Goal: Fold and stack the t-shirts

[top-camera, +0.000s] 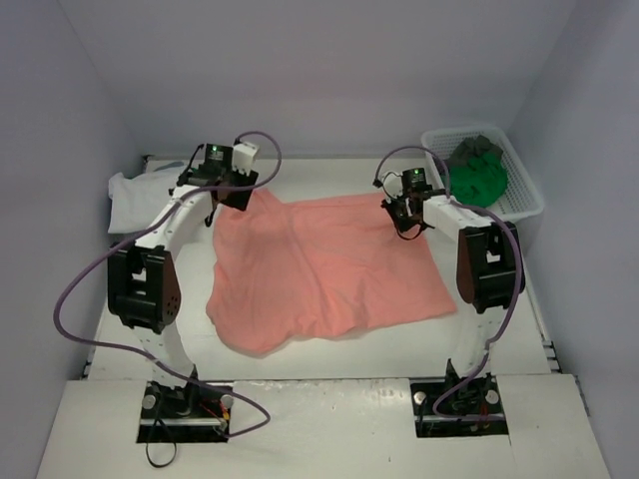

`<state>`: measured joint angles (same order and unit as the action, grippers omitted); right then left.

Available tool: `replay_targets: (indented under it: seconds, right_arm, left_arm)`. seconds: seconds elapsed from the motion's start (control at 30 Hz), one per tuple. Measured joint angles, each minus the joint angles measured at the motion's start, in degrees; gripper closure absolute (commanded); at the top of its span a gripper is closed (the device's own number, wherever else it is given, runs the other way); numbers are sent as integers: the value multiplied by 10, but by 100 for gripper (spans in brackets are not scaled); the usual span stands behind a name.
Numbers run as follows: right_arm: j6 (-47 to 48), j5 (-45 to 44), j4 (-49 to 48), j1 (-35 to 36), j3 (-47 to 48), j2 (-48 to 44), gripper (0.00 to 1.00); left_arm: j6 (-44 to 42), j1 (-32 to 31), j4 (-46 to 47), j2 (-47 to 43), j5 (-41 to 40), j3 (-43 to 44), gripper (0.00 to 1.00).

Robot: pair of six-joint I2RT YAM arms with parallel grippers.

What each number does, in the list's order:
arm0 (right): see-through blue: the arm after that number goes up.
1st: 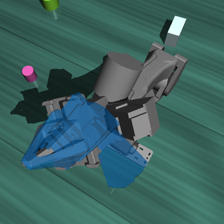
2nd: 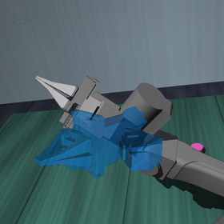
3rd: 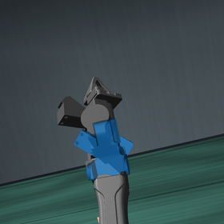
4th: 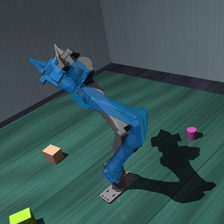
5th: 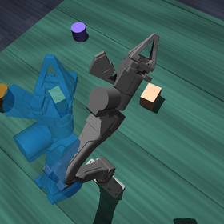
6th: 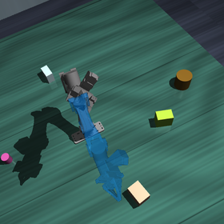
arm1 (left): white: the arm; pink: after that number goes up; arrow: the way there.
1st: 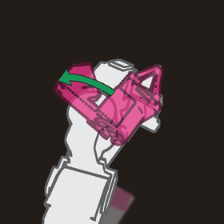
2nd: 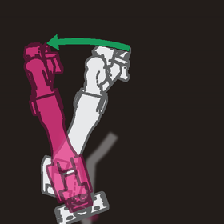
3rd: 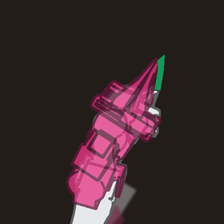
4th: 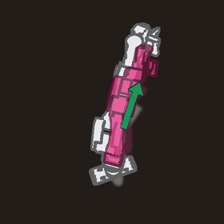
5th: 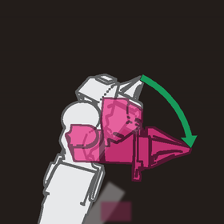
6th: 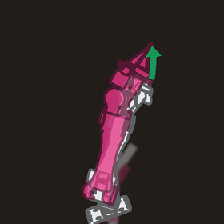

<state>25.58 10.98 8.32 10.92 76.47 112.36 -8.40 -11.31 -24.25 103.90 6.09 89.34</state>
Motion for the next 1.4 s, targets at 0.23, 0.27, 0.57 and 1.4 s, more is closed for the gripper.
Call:
replay_targets:
  seconds: [0.23,0.27,0.57,1.4]
  right_arm:
    - [0,7,-4,-2,43,11,100]
    - [0,10,-5,-2,45,19,100]
    - [3,21,-23,-2,100,104,100]
    - [-2,7,-52,0,168,155,98]
  left_arm:
    - [5,-13,1,30,38,-90,58]
    - [5,-17,2,36,42,-97,59]
    - [5,-47,23,98,57,-98,60]
    - [62,16,-89,353,48,321,52]
